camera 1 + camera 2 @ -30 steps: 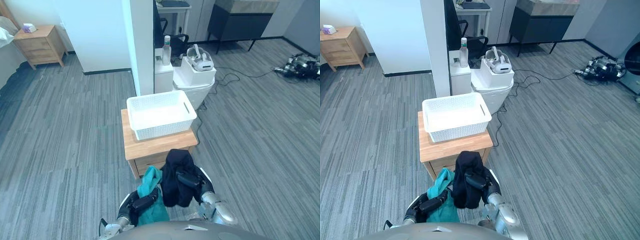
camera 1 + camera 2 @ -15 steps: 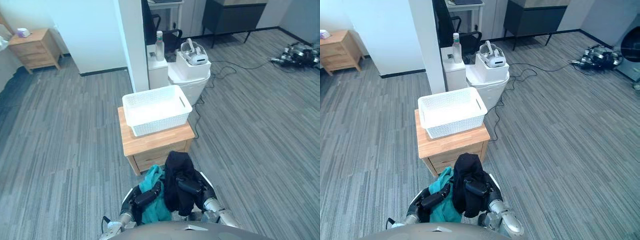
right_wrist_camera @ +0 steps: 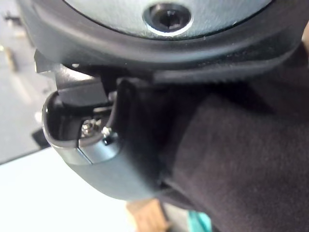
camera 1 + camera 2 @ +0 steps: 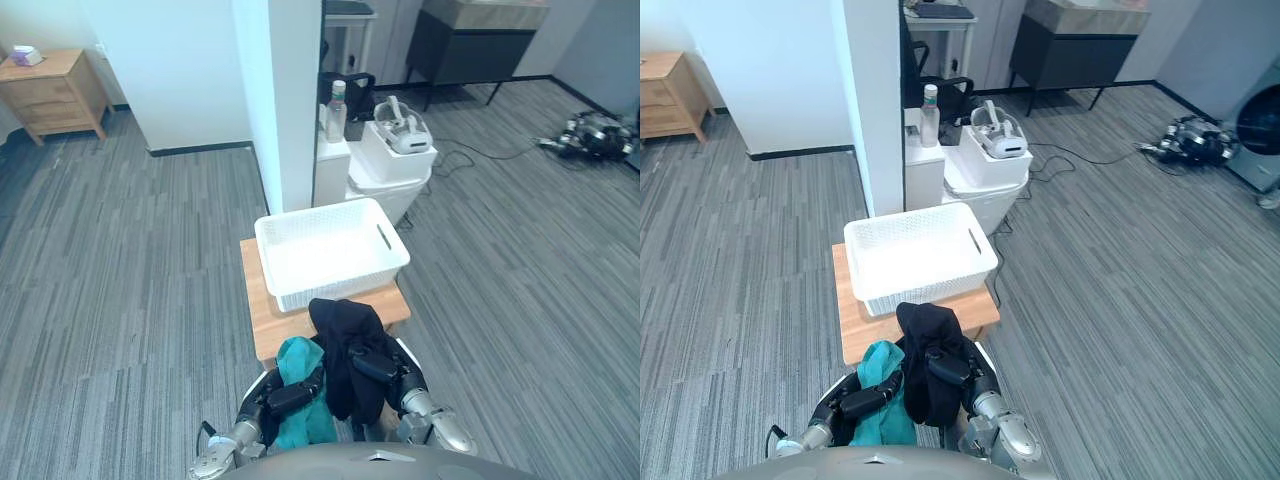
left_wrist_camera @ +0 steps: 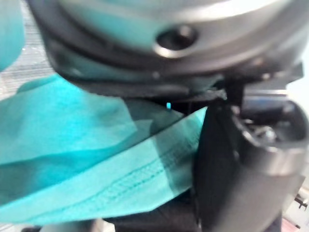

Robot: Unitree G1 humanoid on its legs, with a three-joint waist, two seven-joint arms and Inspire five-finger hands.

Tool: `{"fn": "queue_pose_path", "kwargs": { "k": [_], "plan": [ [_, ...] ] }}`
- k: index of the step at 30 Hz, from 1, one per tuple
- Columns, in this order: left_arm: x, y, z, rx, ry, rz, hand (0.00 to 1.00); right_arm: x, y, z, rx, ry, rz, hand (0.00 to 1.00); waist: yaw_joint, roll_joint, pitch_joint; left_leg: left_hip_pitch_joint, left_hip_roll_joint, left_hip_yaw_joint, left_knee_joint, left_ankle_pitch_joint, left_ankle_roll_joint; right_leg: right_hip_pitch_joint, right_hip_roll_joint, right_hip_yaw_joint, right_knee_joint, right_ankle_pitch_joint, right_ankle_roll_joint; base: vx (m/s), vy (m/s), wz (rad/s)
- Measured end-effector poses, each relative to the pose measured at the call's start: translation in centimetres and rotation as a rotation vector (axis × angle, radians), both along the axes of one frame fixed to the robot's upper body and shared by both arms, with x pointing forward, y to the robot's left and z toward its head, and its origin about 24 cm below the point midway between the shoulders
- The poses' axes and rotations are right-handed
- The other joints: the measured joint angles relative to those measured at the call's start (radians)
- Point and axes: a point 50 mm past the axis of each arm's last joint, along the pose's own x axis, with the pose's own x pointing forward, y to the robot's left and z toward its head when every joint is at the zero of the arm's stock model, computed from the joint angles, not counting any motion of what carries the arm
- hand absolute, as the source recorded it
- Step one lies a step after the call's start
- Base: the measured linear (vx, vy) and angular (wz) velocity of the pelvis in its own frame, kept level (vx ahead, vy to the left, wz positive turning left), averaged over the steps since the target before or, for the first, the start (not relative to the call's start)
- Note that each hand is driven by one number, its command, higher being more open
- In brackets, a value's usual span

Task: Tidy up the quilt and then pick up the clothes from the bed and put them into the laundry hamper

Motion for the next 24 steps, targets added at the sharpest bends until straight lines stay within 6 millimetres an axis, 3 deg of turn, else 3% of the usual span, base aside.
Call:
{"fn": "queue_pose_path", "kwargs": {
  "k": [2,4,5,6,10,13,16,19,24],
  "plan": [
    [0.2,-0.9,0.1,-0.023,-0.002,-0.004,0.00,0.8,-0.3,0.3,-0.023,-0.023,0.007,0.00,0.004,0.041,-0.005,-0.002,0.024,0.010,0.019,0.004,-0.013,0.016,0.014,-0.007,-0.014,-0.002,-0.009,0.34,-0.045,0.03],
    [0.4,-1.5,0.4,-0.045,-0.017,-0.014,0.00,2.0,-0.3,0.9,-0.028,-0.061,0.003,0.00,0.002,0.056,-0.001,0.000,0.039,0.041,-0.002,0.003,-0.019,0.051,0.012,-0.014,-0.064,-0.004,-0.012,0.24,-0.045,0.15],
    [0.5,-1.7,0.5,-0.048,-0.021,-0.023,0.00,2.3,-0.4,1.1,-0.029,-0.070,-0.006,0.00,-0.001,0.057,-0.002,0.002,0.055,0.061,-0.041,0.008,-0.020,0.067,0.007,-0.028,-0.081,-0.004,-0.012,0.12,-0.039,0.41],
    [0.7,-1.8,0.5,-0.050,-0.027,-0.029,0.00,2.6,-0.5,1.2,-0.032,-0.075,-0.019,0.00,-0.002,0.052,0.001,-0.002,0.065,0.072,-0.089,0.052,-0.023,0.084,0.005,-0.050,-0.095,-0.004,-0.012,0.09,-0.025,0.34],
    [0.2,-1.6,0.1,-0.042,0.002,-0.038,0.00,2.7,-0.2,1.2,-0.024,-0.075,-0.028,0.00,0.011,0.027,-0.011,-0.015,0.042,0.064,-0.084,0.069,-0.018,0.100,-0.013,-0.045,-0.144,0.003,0.001,0.02,0.037,0.12],
    [-0.5,-0.8,-0.4,0.008,0.028,-0.066,0.00,2.2,0.1,1.0,-0.006,-0.062,-0.033,0.00,0.011,0.025,-0.009,-0.061,0.025,0.077,0.011,0.068,-0.018,0.098,-0.037,-0.033,-0.143,0.000,0.000,-0.01,0.032,-0.09],
    [-0.9,-0.6,-0.5,0.002,0.034,-0.078,0.00,1.6,-0.1,0.7,-0.011,-0.040,-0.041,0.00,0.010,0.027,0.012,-0.095,0.015,0.080,0.125,0.064,-0.020,0.086,-0.048,-0.021,-0.074,-0.051,-0.007,-0.02,-0.035,-0.05],
    [-0.7,-1.0,-0.4,-0.024,0.027,-0.080,0.00,1.8,-0.9,0.8,-0.030,-0.050,-0.060,0.00,0.008,0.059,0.030,-0.107,0.027,0.068,0.163,0.067,-0.016,0.104,-0.032,0.025,-0.127,-0.023,0.002,-0.03,-0.020,-0.39],
    [0.7,-2.0,0.2,-0.079,-0.028,-0.115,0.00,3.0,-3.9,2.2,-0.085,-0.116,-0.178,0.00,-0.026,0.091,0.010,-0.062,0.038,0.077,-0.036,0.097,-0.025,0.114,0.003,0.044,-0.288,0.093,-0.007,-0.03,0.002,-0.22]
  ]
}}
